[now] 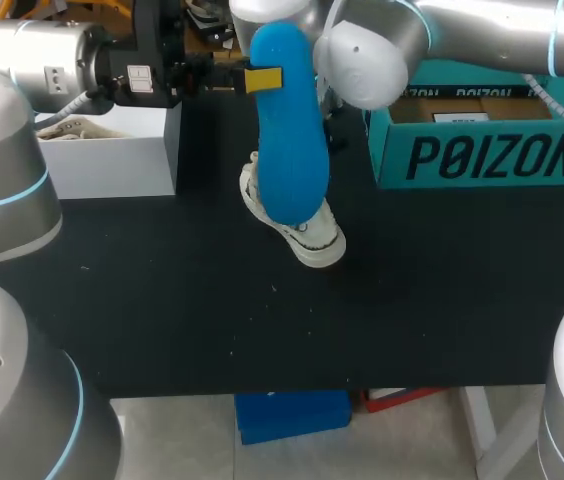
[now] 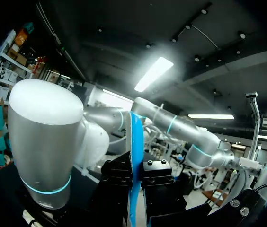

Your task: Take the shoe out of the shoebox, open the shoe tongue, remove and reinsert the insole, then place the shoe into the shoebox

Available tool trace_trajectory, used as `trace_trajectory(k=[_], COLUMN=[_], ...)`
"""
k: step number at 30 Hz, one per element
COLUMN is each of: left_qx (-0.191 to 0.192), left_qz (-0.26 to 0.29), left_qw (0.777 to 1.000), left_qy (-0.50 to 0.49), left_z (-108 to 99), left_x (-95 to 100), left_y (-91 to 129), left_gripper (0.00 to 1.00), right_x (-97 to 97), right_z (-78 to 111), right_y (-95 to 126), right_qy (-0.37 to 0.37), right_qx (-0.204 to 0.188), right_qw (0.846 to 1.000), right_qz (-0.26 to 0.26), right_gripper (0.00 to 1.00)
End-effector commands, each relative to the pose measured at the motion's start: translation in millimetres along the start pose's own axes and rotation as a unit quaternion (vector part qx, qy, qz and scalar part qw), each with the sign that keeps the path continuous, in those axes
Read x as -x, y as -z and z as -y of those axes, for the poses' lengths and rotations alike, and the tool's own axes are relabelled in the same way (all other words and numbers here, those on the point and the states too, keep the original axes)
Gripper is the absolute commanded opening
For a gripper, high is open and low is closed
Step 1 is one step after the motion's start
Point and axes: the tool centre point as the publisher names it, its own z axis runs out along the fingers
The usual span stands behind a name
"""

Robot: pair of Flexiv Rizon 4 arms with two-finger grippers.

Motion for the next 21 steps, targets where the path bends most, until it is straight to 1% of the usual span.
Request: trace_trajectory(k=[1, 10, 14, 19, 21], left_qx=[-0.001, -0.001, -0.001, -0.001, -0.001], left_qz=[0.002, 0.002, 0.002, 0.002, 0.002], left_qw=[1.000, 1.000, 1.000, 1.000, 1.000], left_qy=[-0.001, -0.001, -0.001, -0.001, -0.001], left_z=[-1, -1, -1, -1, -1], left_x=[-0.1, -0.1, -0.1, -0.1, -0.1], left_y=[-1, -1, -1, -1, -1], left_gripper=[0.00, 0.00, 0.00, 0.00, 0.00], right_x=[-10.4, -20.3, -22.6, -30.6, -32.3], right_z=[-0.4, 0.2, 1.4, 4.8, 6.4], right_y=[-8, -27, -37, -47, -52], right_qy=[-0.201, -0.277, -0.302, -0.298, -0.289], right_qx=[-0.015, -0.015, -0.023, -0.023, -0.017], right_qw=[0.979, 0.961, 0.953, 0.954, 0.957], right_qz=[0.013, 0.003, 0.003, 0.000, 0.008], right_gripper=[0.00, 0.00, 0.00, 0.00, 0.00])
